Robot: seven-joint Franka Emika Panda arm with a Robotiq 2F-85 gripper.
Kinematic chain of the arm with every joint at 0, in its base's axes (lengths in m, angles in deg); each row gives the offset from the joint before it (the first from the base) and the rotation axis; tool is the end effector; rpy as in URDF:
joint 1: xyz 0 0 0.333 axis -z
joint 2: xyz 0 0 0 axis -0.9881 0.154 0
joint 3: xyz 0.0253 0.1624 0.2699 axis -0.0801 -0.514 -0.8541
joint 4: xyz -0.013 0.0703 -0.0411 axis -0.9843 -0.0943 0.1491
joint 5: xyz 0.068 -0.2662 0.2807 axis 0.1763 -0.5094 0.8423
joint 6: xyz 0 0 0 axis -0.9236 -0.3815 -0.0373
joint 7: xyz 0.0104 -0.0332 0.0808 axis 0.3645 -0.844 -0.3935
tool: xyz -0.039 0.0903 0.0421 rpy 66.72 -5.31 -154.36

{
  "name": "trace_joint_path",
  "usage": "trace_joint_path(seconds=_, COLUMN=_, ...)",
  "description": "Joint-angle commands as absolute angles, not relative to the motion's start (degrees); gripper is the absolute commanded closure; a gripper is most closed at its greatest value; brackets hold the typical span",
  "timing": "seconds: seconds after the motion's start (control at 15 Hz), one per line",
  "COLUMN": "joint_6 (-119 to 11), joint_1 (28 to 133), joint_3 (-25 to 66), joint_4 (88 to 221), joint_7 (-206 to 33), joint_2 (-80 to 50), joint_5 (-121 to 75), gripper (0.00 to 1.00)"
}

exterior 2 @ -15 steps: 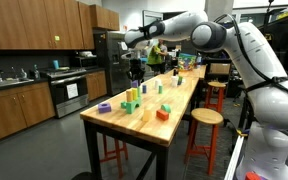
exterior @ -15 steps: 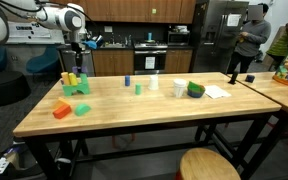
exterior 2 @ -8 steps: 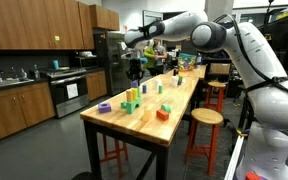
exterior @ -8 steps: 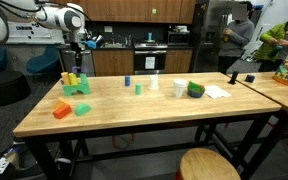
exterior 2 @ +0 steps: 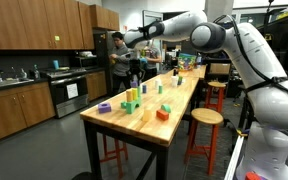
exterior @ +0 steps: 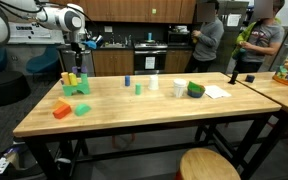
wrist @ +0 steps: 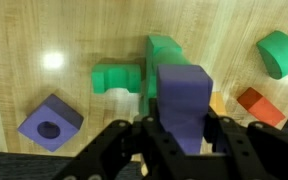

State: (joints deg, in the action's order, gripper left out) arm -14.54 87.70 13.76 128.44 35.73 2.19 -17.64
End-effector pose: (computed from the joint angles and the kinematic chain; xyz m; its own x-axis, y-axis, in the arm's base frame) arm 0.7124 -0.0507 0.4511 -0.3904 0.9151 0.1008 0.9171 0.3961 -0.0440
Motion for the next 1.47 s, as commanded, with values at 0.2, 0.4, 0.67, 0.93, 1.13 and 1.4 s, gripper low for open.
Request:
trace_joint_path(seconds=0.2, joint_6=-13.1, joint_1=87.3, joint_3=13.8, joint_4=126.2, joint_7=35.9, joint_2=3.1, joint_5=-18.9, gripper=0.84)
trace_joint_path(seconds=0.4, joint_6=-12.9, joint_1=87.3, joint_3=13.8, joint_4=126.0, joint_7=35.7, joint_2=3.2, joint_5=-18.9, gripper=0.84)
trace_joint_path(seconds=0.67, joint_6=-12.1, joint_1=87.3, joint_3=13.9, joint_4=125.5, joint_7=35.7, joint_2=3.3, joint_5=-19.0, gripper=0.30)
trace_joint_path(seconds=0.93, joint_6=-13.2, joint_1=87.8, joint_3=13.6, joint_4=127.1, joint_7=35.7, joint_2=2.8, joint_5=-17.8, gripper=0.30)
trace_joint_path(seconds=1.13, joint_6=-13.2, joint_1=87.8, joint_3=13.6, joint_4=126.8, joint_7=35.7, joint_2=3.0, joint_5=-17.8, gripper=0.30)
trace_joint_path(seconds=1.4, joint_6=-13.1, joint_1=87.8, joint_3=13.6, joint_4=126.8, joint_7=35.7, joint_2=3.1, joint_5=-17.8, gripper=0.30)
